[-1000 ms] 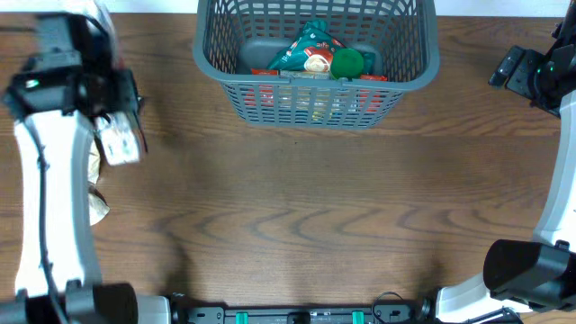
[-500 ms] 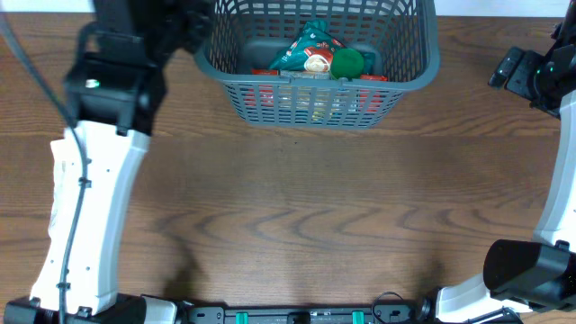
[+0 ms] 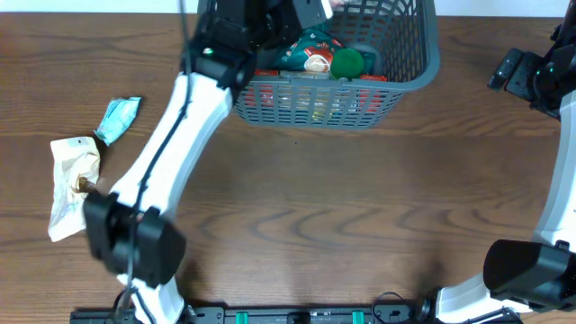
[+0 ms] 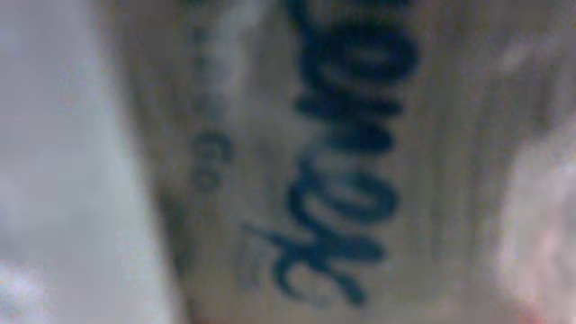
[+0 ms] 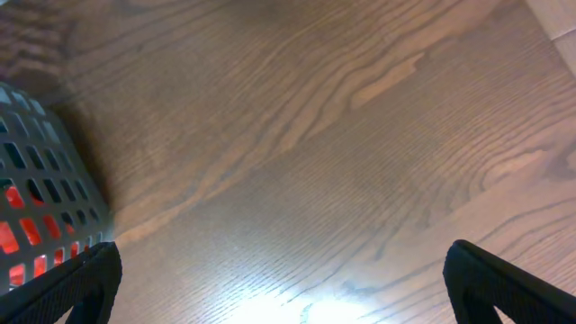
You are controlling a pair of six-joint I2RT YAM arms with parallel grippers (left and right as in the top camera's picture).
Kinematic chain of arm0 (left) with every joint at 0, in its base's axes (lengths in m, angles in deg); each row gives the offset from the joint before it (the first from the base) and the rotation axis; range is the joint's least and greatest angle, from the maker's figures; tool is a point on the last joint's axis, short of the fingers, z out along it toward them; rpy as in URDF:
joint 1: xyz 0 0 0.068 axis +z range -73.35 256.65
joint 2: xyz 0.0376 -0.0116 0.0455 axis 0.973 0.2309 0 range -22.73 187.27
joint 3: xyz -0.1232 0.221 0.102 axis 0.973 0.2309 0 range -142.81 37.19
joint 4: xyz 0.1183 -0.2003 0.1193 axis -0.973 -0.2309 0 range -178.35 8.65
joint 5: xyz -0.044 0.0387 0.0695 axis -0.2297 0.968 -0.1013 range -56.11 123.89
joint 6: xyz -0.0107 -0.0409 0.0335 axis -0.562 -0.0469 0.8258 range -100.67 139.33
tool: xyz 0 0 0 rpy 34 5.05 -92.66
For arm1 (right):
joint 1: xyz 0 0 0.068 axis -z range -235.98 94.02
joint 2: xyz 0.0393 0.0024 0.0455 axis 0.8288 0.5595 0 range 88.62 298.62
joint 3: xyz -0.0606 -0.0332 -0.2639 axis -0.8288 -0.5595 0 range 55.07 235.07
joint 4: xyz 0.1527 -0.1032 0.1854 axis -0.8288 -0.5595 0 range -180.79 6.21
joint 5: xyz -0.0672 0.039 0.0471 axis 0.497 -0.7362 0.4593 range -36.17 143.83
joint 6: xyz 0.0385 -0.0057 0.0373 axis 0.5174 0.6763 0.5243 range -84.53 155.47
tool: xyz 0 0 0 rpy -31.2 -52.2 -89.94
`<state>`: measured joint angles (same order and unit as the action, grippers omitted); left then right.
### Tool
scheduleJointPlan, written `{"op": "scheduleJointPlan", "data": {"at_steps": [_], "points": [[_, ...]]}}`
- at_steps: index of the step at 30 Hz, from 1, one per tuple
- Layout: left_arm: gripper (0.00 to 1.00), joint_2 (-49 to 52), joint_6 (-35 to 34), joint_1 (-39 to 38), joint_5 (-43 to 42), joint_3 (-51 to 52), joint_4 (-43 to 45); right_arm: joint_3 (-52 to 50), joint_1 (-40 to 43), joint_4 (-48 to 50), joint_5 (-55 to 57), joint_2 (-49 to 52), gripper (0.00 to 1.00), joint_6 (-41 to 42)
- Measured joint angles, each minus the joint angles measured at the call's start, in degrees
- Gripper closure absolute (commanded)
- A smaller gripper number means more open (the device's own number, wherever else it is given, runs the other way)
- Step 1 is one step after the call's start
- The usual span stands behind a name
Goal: Pack container
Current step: 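Lift the tissue strip with the left gripper and carry it to the basket, then release the tissue strip into the basket and withdraw the left gripper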
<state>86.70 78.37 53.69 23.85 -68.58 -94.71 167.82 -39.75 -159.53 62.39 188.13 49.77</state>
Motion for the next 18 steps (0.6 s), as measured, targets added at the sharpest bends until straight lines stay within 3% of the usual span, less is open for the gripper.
{"op": "scheduleJointPlan", "data": {"at_steps": [4,8,9,10,12,18], "points": [[0.92,5.7,0.7,0.0,-0.1,0.0,0.0,0.0,0.0,-0.3,-0.2,0.0,0.01,-0.3],[0.71,7.8,1.0,0.0,-0.1,0.0,-0.1,0.0,0.0,-0.3,-0.2,0.0,0.01,-0.7],[0.62,7.8,1.0,0.0,-0.1,0.0,-0.1,0.0,0.0,-0.3,-0.2,0.0,0.01,-0.8],[0.38,7.8,1.0,0.0,-0.1,0.0,0.1,0.0,0.0,-0.3,-0.2,0.0,0.01,-0.9],[0.04,7.7,0.9,0.0,-0.1,0.0,0.4,0.0,0.0,-0.3,-0.2,0.0,0.01,-1.0],[0.02,7.6,-0.4,0.0,-0.2,0.0,0.0,0.0,0.0,-0.3,-0.2,0.0,0.01,-1.1]]}}
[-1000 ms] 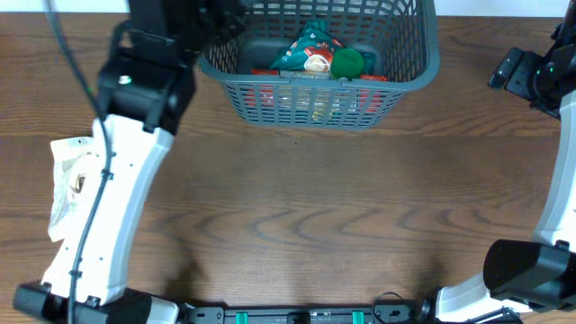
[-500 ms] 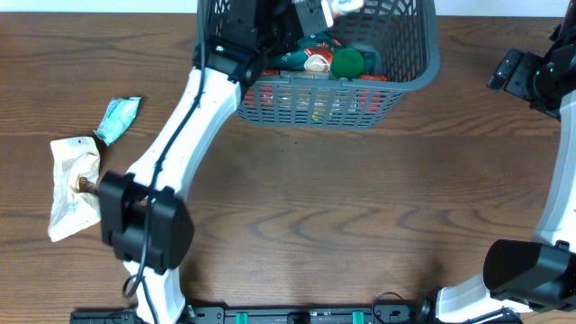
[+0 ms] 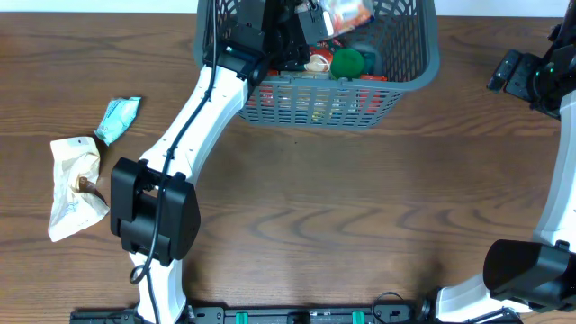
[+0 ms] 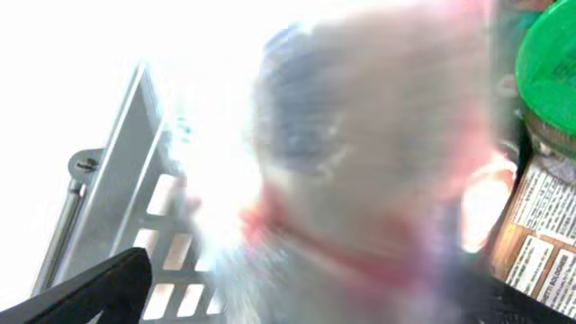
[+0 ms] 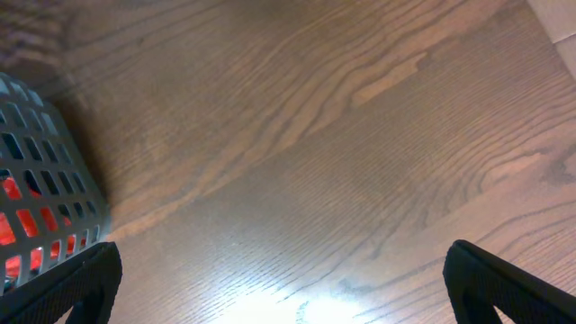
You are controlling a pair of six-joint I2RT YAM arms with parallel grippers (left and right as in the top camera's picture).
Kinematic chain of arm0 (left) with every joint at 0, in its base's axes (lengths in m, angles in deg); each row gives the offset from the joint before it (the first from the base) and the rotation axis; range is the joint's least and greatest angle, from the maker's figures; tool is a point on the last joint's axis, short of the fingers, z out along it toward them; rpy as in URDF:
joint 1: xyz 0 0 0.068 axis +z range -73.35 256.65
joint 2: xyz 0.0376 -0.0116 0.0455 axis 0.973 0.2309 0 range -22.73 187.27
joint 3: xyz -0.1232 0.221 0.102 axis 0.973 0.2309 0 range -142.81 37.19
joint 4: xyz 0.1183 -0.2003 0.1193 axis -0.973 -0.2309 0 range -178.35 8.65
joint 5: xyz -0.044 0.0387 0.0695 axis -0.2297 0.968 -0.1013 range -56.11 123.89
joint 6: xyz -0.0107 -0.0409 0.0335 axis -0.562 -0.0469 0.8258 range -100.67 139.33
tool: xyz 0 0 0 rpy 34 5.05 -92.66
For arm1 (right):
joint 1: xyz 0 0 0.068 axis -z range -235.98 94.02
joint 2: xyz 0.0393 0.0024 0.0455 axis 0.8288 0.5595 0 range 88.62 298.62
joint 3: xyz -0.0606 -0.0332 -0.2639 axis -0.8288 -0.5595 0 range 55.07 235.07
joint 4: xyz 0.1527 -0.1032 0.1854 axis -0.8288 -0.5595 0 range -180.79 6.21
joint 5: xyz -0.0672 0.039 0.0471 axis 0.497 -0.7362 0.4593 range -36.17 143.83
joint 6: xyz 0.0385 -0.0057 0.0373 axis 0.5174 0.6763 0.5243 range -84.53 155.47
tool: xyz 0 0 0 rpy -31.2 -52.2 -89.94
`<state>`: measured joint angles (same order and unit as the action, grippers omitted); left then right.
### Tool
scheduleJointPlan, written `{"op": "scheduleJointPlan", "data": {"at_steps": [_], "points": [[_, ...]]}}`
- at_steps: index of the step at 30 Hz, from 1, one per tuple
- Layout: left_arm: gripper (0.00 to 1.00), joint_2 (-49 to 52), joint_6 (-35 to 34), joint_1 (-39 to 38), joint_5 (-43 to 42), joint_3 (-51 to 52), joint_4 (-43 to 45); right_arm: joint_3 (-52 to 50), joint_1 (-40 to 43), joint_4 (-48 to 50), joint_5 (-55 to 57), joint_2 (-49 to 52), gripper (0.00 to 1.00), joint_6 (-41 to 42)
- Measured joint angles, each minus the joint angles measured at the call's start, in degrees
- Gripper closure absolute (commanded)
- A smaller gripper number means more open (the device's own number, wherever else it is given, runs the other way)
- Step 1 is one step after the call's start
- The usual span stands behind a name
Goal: Pack container
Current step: 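Release the tissue strip into the basket and withdraw the left gripper, then lower the left gripper onto the mint-green tissue wipes pack and grasp it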
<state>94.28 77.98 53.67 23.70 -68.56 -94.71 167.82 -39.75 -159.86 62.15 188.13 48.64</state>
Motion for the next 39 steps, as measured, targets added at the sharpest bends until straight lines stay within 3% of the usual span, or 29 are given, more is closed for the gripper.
{"op": "scheduleJointPlan", "data": {"at_steps": [15,21,25,32,39], "points": [[0.02,-5.7,-4.9,0.1,3.8,0.0,0.3,0.0,0.0,-0.6,-0.1,0.0,0.01,0.0],[0.02,-14.5,-14.4,2.6,11.6,0.0,-3.4,0.0,0.0,-0.6,-0.2,0.0,0.01,0.0],[0.02,-21.5,-24.1,9.5,14.3,-0.2,-12.1,0.0,0.0,-0.6,-0.4,0.0,0.01,0.0],[0.01,-27.9,-41.5,28.7,16.8,-0.8,-31.8,0.0,0.0,-0.6,-0.4,0.0,0.01,0.0],[0.01,-24.3,-46.0,37.4,16.8,-0.8,-42.1,0.0,0.0,-0.6,-0.4,0.0,0.01,0.0]]}}
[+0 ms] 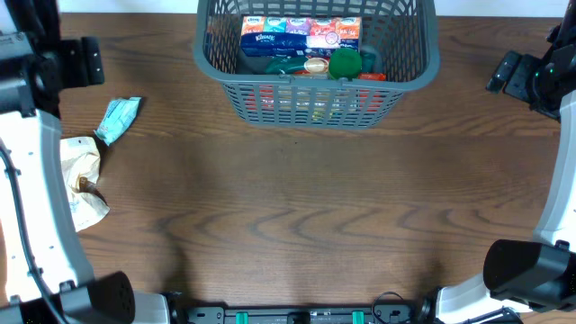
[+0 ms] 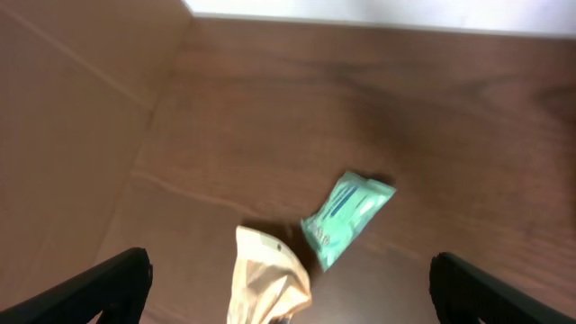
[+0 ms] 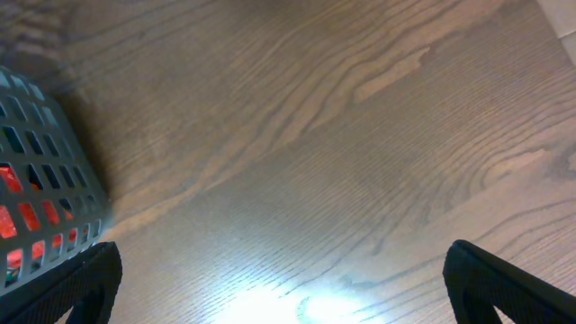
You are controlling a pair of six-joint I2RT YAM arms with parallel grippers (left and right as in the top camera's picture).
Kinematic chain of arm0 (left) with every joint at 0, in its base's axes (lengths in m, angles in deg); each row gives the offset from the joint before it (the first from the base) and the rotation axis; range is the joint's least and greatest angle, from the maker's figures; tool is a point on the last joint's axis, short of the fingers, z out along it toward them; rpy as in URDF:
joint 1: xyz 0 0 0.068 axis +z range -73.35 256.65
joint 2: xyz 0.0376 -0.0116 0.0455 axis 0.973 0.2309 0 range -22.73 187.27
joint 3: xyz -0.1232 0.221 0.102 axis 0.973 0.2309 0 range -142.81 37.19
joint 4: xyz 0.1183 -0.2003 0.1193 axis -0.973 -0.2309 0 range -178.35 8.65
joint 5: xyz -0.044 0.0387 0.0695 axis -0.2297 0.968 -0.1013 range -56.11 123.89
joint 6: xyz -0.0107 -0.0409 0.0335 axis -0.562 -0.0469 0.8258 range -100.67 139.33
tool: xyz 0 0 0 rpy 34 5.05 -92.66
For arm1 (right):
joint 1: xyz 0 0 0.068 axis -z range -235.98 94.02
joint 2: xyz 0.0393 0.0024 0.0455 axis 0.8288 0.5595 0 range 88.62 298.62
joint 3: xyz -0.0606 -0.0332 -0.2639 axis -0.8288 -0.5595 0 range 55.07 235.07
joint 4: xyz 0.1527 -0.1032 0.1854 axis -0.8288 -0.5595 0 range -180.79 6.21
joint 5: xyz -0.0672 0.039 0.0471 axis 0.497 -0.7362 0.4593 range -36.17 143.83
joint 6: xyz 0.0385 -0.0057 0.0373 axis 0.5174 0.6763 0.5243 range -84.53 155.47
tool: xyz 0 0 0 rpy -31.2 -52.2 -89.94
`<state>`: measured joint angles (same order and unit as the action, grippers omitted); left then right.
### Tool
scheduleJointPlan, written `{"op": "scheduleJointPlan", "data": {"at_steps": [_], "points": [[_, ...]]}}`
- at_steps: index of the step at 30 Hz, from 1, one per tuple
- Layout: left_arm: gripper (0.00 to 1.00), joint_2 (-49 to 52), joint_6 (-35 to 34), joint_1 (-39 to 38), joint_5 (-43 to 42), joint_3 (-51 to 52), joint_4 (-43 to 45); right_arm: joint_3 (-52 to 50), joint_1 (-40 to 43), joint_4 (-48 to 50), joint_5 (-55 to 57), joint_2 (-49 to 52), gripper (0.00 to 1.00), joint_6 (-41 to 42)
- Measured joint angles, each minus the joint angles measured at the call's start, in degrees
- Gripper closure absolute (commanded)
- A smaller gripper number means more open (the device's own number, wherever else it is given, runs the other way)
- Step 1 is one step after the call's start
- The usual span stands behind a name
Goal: Pack container
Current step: 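Lower the left gripper onto the mint-green tissue wipes pack and grasp it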
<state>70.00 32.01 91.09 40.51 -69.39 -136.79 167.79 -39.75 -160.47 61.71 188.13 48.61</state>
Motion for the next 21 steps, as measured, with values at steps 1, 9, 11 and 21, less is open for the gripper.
{"op": "scheduleJointPlan", "data": {"at_steps": [1,9,11,21], "points": [[0.02,0.6,0.2,0.4,-0.2,0.0,-0.3,0.0,0.0,0.0,0.0,0.0,0.01,0.0],[0.01,9.2,6.1,1.3,-2.1,0.0,-1.3,0.0,0.0,-0.3,0.0,0.0,0.01,0.0],[0.02,12.3,7.3,1.3,-2.4,0.0,-1.5,0.0,0.0,-0.3,0.0,0.0,0.01,0.0],[0.01,26.5,10.7,1.3,-3.6,0.0,-1.8,0.0,0.0,-1.0,0.0,0.0,0.01,-0.2]]}}
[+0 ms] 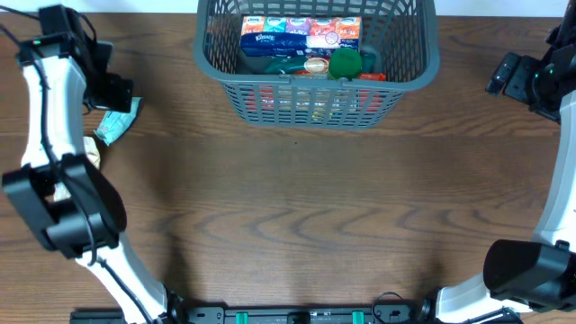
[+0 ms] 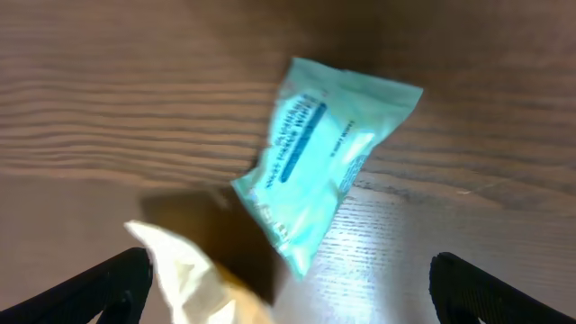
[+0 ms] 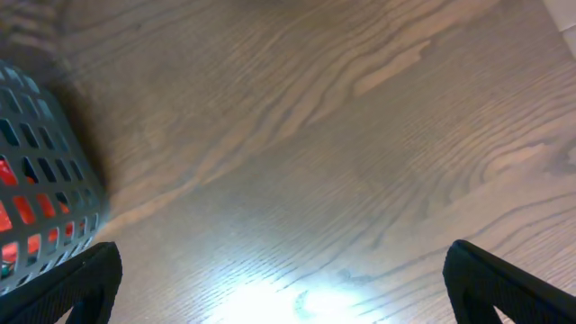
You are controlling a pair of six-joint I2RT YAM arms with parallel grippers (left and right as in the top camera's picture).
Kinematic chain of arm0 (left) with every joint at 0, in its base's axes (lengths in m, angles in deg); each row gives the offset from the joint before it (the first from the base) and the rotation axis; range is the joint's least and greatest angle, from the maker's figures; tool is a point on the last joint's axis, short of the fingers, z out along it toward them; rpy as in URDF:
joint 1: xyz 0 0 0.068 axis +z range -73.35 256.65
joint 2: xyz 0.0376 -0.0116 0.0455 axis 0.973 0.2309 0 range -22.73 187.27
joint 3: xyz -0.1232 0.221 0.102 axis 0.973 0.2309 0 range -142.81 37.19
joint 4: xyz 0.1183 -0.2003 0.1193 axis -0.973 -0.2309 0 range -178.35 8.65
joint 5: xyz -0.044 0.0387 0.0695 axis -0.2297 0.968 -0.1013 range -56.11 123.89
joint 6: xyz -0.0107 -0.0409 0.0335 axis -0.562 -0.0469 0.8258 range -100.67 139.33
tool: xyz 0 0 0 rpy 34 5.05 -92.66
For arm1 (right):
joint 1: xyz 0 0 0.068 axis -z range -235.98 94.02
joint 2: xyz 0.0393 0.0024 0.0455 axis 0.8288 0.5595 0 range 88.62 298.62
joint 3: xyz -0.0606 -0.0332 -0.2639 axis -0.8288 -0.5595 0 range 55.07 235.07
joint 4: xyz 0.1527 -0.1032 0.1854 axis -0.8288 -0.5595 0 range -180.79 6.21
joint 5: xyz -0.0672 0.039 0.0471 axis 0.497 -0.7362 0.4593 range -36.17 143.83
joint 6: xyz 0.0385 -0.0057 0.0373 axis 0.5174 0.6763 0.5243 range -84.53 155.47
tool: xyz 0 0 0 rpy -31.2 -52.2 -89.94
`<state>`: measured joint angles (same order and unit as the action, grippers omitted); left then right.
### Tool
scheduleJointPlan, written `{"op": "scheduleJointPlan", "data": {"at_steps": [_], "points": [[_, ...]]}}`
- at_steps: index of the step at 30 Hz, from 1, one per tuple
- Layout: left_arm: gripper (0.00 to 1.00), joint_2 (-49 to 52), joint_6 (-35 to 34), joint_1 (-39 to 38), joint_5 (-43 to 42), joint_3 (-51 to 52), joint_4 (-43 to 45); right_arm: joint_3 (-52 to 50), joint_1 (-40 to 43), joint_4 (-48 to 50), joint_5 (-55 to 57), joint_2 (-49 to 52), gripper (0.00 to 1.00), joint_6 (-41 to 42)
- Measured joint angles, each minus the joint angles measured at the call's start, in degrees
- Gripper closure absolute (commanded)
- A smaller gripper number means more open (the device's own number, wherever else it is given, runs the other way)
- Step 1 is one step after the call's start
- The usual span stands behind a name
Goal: Pack container
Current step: 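Lower the left gripper onto the mint-green tissue wipes pack and grasp it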
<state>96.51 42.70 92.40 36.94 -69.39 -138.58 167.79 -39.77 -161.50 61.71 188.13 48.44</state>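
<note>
The grey basket point(image 1: 315, 85) stands at the table's back middle and holds a row of tissue packs point(image 1: 300, 30), a green-lidded jar point(image 1: 346, 63) and other goods. A teal packet point(image 2: 328, 153) lies on the wood at the far left, also seen from overhead as the teal packet point(image 1: 118, 121). My left gripper point(image 2: 288, 295) hangs just above it, open, with nothing between its fingers. A cream paper bag point(image 2: 193, 281) lies beside the packet, partly under the left arm. My right gripper point(image 3: 288, 288) is open over bare wood at the far right.
The left arm point(image 1: 54, 117) stretches along the table's left edge over the cream bag. The basket's corner point(image 3: 36, 207) shows at the left of the right wrist view. The right arm point(image 1: 533, 76) sits at the back right.
My left gripper has come down and closer to the teal packet, which now fills much of the wrist view. The right arm and the basket's contents are unchanged.
My left gripper was over the basket with a printed pack filling its view. Then it was inside the basket beside the jar. Then it stood open high over the far left, with tissue packs lying in the basket. Now it hangs low over the teal packet.
</note>
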Motion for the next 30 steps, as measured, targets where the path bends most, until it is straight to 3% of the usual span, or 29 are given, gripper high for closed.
{"op": "scheduleJointPlan", "data": {"at_steps": [10,18,30], "points": [[0.01,7.7,2.8,0.7,-1.7,0.0,0.0,0.0,0.0,-1.3,0.0,0.0,0.01,-0.4],[0.02,8.2,5.6,4.2,-9.0,0.0,0.7,0.0,0.0,-1.4,0.0,0.0,0.01,-0.4],[0.01,8.3,8.2,6.9,-13.1,0.0,3.6,0.0,0.0,-2.7,0.0,0.0,0.01,-0.4]]}}
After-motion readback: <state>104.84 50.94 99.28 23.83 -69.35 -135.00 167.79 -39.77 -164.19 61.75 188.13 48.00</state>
